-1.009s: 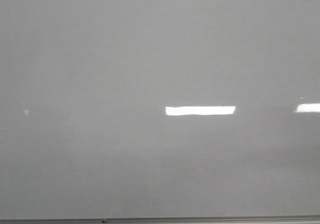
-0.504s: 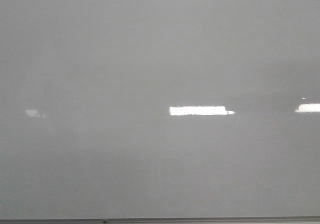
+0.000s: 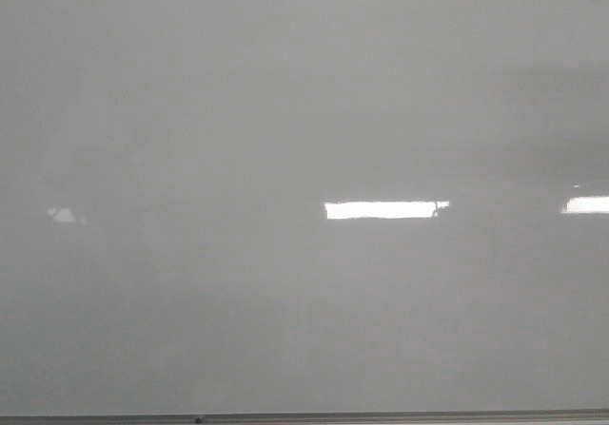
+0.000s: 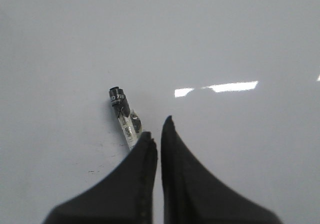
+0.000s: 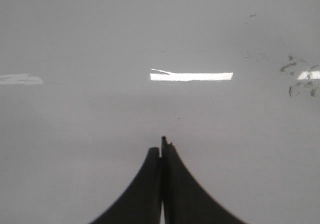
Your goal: Write number 5 on whiteboard
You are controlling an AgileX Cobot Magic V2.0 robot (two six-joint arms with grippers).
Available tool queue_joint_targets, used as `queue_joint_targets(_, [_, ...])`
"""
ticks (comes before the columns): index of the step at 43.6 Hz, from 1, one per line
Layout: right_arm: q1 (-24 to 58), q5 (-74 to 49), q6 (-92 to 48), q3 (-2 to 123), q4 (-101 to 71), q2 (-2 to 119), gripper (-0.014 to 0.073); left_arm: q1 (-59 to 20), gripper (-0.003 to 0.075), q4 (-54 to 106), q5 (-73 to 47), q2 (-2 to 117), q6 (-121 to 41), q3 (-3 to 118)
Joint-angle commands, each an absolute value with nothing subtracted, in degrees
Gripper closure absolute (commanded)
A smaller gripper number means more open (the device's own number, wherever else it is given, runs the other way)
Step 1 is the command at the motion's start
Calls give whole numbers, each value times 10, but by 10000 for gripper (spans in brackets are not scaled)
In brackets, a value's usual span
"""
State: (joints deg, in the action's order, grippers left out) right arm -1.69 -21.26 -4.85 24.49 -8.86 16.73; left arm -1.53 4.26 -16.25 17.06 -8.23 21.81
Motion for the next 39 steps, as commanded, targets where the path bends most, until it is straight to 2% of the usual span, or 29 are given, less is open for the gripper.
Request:
queue_joint_targets(1, [-21,-171,-47,266,-92,177,543,-19,508,46,-122,179,-79,237])
queue_joint_targets(2, [-21,-171,-47,266,-92,177,501,-19,477,46,-122,179,-79,237])
queue_joint_targets(3, [-21,-171,-47,266,-92,177,468,-19,412,46,-122,179,-79,237])
queue_joint_targets(5, [-21,-171,-47,266,-92,177,323,-19,313,46,-121,179,-79,237])
queue_joint_targets(8, [-21,-171,-47,266,-92,177,165,-19,182,46,-121,179,-79,237])
queue_joint_targets(11, [-21,-171,-47,266,-92,177,55,-19,127,50,-119,179,-79,237])
queue_joint_targets(13, [-21,-171,-47,266,-92,177,13,-19,125,61,-122,179,-79,237])
queue_joint_targets(21, [-21,-171,-47,266,-92,177,-7,-19,160,85,-118,238,-58,239])
queue_joint_targets(30, [-21,-171,-47,266,-92,177,-7,16,202,84,-121,406,9,286])
queue_joint_targets(39, [-20,-171,-47,266,-92,177,-7,70,227,98,-62,549,9,298])
